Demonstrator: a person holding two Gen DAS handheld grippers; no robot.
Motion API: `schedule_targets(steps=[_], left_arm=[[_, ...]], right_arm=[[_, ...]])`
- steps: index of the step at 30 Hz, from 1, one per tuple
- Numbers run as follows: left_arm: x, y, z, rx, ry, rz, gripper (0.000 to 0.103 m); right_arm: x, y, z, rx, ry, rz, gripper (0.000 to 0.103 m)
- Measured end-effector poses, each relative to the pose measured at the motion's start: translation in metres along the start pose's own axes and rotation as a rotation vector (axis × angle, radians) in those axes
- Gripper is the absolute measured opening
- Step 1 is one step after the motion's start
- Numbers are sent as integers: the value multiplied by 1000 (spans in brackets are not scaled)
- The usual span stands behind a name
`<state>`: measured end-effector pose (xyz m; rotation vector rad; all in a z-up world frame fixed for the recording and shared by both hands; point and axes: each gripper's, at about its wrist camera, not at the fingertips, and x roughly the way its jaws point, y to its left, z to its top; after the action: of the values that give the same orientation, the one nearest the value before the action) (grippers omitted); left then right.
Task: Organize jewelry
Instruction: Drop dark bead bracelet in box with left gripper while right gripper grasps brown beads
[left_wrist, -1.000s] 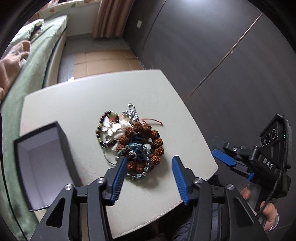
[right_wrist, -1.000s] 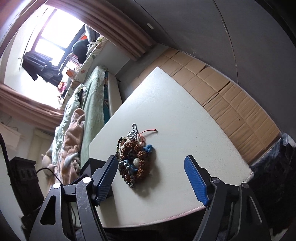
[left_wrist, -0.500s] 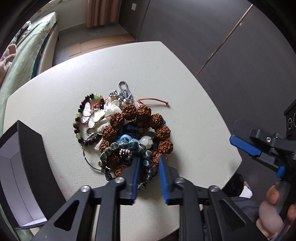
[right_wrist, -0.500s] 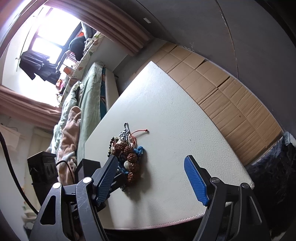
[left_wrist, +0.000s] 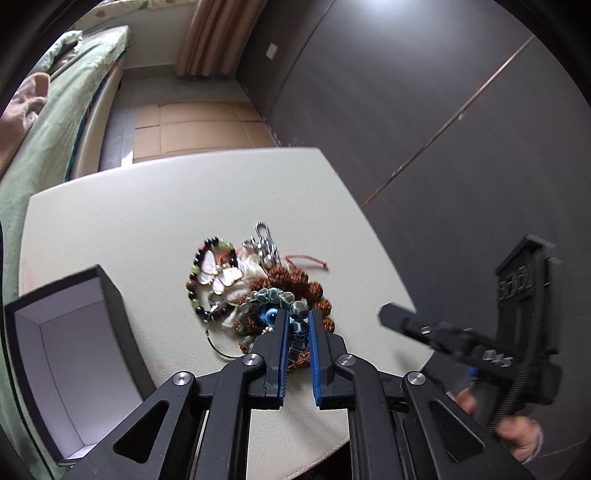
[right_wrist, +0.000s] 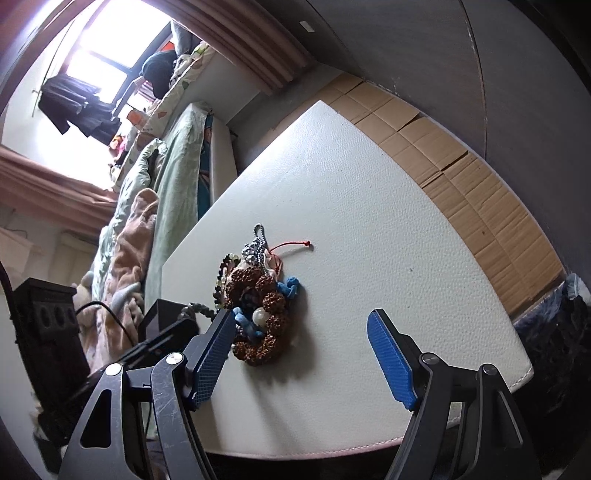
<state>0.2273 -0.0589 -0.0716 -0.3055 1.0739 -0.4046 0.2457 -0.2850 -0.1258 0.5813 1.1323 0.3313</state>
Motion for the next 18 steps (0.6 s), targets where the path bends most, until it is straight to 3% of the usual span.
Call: schedule_targets(steps=[7,16,17,18], left_arm=[[-34,12,2,-17,-82,-35,10],[-71,36,2,-48,-152,-30,10],[-75,39,2,-51,-159,-26,10],[-80,43,1,-55,-166,-20,10]], right_arm=[[25,17,1,-51,41,-55,56],[60,35,3,-93,110,-121,53],[63,36,3,-95,121,-122,48],[66,38,3,-102,130,-125,35]])
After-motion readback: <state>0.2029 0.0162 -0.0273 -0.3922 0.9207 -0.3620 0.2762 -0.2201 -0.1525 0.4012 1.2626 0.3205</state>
